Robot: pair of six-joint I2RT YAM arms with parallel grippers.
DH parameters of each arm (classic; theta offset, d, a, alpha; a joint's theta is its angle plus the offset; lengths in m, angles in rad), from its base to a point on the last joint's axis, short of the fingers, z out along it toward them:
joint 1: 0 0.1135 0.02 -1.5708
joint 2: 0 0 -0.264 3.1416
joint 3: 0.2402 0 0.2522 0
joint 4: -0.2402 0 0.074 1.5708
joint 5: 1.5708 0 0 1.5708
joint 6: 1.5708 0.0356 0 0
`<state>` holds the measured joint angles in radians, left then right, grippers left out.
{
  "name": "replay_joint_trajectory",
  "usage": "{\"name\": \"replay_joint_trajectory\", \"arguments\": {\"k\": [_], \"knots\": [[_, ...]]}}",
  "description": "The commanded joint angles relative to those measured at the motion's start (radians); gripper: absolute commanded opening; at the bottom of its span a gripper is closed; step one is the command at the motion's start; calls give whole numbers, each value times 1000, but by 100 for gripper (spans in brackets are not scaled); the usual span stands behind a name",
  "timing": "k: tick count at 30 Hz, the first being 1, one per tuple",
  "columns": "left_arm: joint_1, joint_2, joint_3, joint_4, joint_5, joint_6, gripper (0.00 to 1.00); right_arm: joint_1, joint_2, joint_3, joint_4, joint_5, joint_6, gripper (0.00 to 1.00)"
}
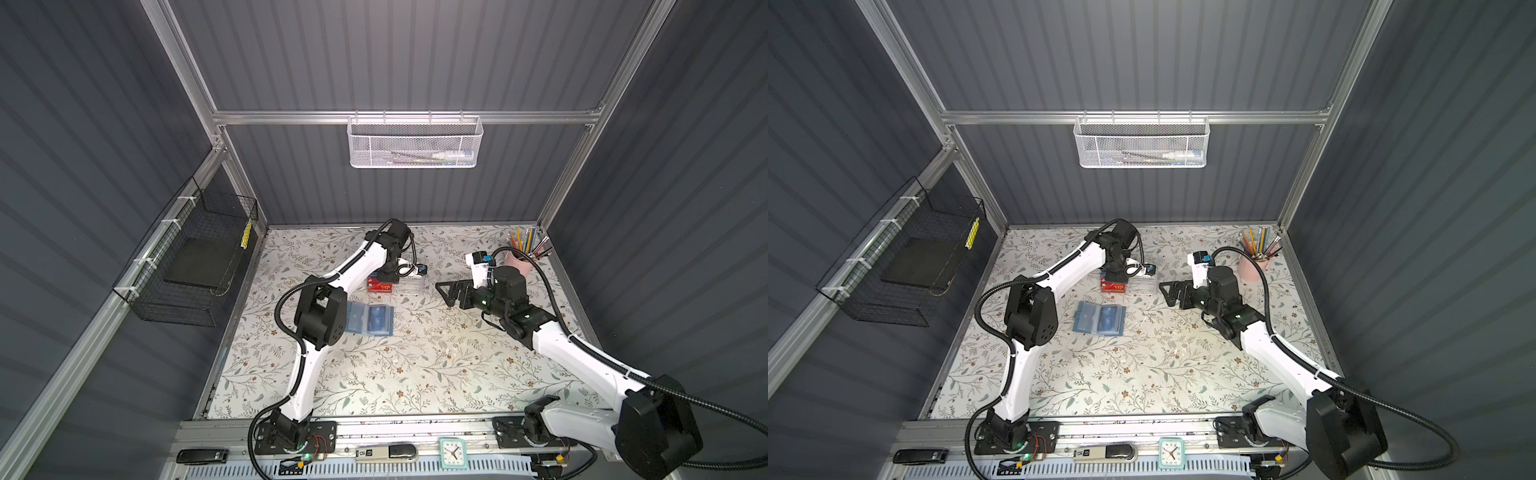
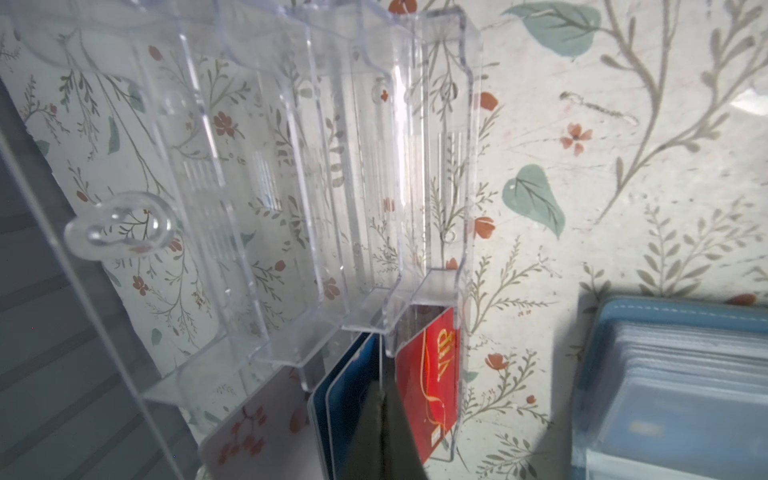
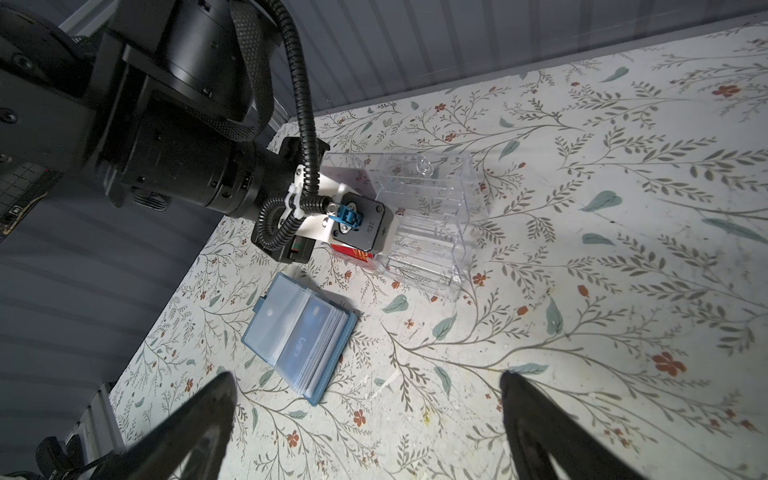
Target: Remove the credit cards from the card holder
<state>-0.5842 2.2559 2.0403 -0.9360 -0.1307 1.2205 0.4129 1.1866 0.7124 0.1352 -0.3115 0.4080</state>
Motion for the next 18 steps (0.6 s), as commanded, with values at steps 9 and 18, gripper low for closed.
{"name": "replay_joint_trajectory", "arguments": {"k": [9, 18], "knots": [[-9, -22, -8, -27, -18, 209, 8, -4, -3, -2, 17, -14, 5, 99], [-9, -37, -11, -20, -20, 201, 13, -3, -1, -2, 18, -14, 6, 99]]}}
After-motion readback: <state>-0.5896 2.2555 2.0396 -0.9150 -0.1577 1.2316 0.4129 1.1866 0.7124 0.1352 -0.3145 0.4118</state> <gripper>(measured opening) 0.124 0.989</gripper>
